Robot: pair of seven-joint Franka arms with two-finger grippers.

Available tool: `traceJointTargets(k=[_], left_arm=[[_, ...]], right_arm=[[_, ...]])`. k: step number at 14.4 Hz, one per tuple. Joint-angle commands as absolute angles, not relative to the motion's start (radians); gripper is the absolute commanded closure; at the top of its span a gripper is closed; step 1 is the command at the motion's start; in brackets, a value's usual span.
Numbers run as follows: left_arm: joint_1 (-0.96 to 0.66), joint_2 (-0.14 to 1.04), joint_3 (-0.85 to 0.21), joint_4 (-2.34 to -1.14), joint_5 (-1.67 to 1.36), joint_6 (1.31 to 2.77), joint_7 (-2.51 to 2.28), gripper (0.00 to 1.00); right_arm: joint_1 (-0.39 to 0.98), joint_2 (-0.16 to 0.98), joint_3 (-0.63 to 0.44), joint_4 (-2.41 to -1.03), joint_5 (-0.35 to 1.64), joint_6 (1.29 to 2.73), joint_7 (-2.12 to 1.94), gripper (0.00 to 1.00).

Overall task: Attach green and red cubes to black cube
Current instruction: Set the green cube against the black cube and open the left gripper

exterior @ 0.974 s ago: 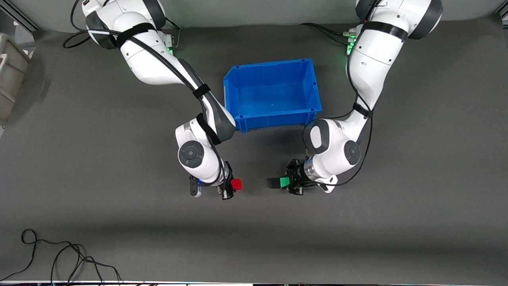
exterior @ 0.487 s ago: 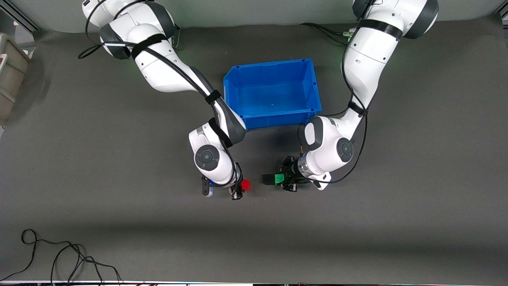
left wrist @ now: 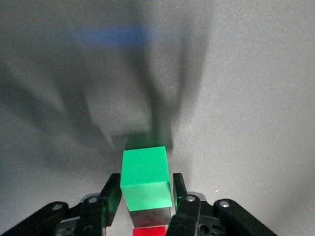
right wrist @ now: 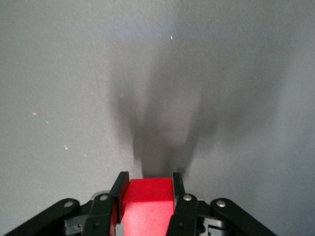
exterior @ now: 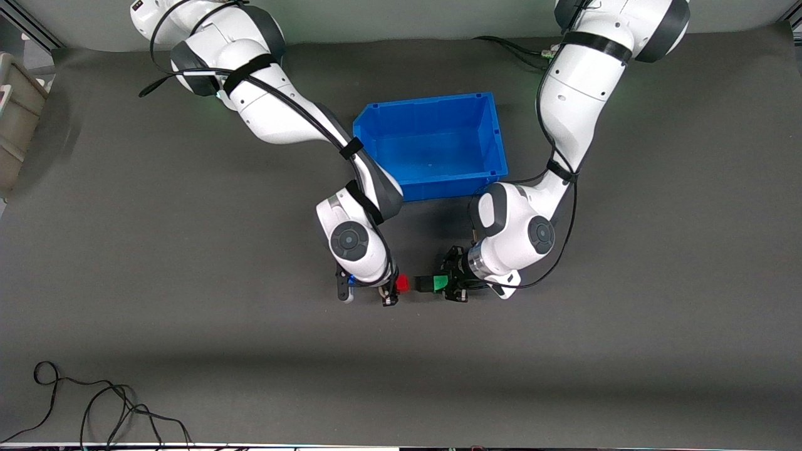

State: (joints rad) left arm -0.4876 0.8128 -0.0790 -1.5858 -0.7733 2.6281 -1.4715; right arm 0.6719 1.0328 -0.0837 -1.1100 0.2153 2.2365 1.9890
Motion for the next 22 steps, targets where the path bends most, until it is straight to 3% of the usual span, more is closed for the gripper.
traceJointTargets(k=[1,2,10,17,22], left_arm=[[-0.511,0.822,-0.063,-1.571,-0.77,2.638,-1.477,0.22],[-0.509,0.819,-0.063,-1.571,-0.769,2.637,-1.477,0.0],[-0.428,0.762,-0.043,-1.583,-0.726,2.573,-1.474,0.0],[-0.214,0.588,-0.041,-1.67,-0.655,2.249,-1.234,0.0],[-0.037,0.497,-0.041,-1.672,-0.395,2.028,-1.03,0.0]], right_arm=[[0.699,1.061,-0.101,-1.071,0.218,2.215,2.032,1.0],[0.699,1.065,-0.101,-1.071,0.216,2.215,2.043,1.0],[0.692,1.103,-0.106,-1.011,0.218,2.22,2.048,1.0],[0.7,1.12,-0.106,-0.997,0.216,2.221,2.072,1.0],[0.701,1.132,-0.106,-0.977,0.218,2.221,2.077,1.0]])
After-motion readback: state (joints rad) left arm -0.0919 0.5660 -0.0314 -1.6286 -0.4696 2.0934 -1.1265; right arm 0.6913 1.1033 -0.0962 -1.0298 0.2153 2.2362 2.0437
